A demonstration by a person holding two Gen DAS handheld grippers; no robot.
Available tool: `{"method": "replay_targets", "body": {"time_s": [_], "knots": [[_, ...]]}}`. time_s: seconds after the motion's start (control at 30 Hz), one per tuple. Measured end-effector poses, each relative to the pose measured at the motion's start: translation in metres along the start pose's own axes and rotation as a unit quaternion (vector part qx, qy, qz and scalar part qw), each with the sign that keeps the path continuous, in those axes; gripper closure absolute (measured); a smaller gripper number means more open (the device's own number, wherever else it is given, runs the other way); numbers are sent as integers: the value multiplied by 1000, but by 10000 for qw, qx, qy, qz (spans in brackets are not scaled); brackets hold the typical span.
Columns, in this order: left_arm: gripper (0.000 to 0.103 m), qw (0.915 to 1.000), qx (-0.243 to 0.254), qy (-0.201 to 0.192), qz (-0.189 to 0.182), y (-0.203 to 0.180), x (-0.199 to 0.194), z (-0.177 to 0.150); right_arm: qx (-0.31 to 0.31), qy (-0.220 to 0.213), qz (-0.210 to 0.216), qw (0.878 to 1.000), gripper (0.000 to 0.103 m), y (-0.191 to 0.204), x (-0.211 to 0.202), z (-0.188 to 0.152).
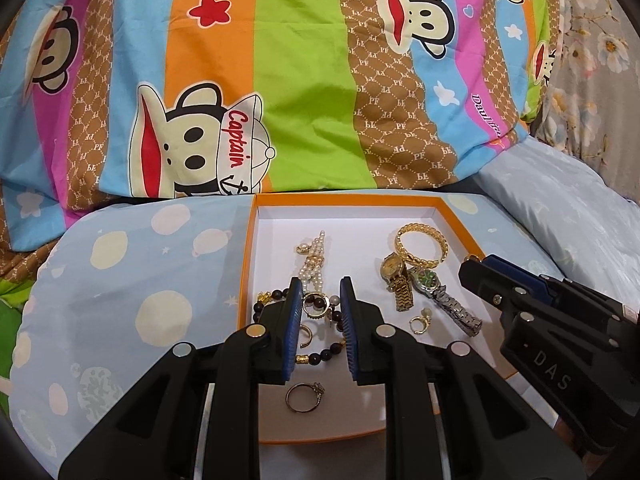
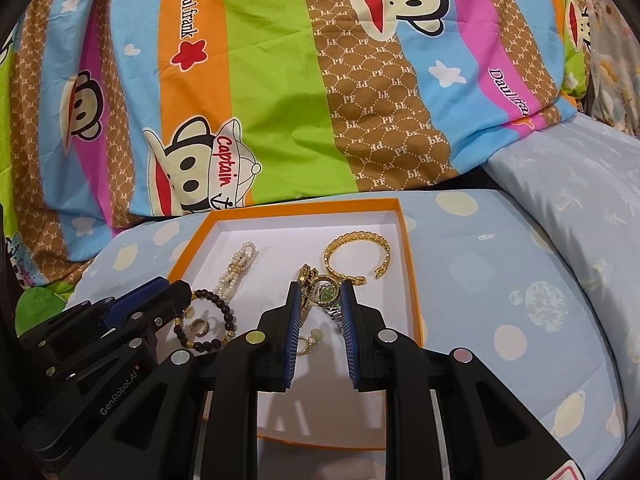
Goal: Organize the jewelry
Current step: 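Lower both earrings into the orange box and open both tools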
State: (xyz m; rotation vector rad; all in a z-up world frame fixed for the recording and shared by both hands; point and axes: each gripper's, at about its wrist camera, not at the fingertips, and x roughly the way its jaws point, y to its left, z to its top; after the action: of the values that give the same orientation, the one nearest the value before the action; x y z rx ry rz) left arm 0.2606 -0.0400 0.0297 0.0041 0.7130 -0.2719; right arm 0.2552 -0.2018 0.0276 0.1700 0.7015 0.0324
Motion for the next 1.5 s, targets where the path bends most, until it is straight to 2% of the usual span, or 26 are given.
{"method": "replay_targets", "body": {"time_s": [1.2, 1.5], "knots": [[84, 9999, -11, 119, 17, 3, 10, -6, -99, 182, -44, 9998, 84, 4, 16, -7], [83, 10000, -7, 85, 32, 1, 9, -5, -49, 101, -60, 9999, 82, 2, 13, -7]]}}
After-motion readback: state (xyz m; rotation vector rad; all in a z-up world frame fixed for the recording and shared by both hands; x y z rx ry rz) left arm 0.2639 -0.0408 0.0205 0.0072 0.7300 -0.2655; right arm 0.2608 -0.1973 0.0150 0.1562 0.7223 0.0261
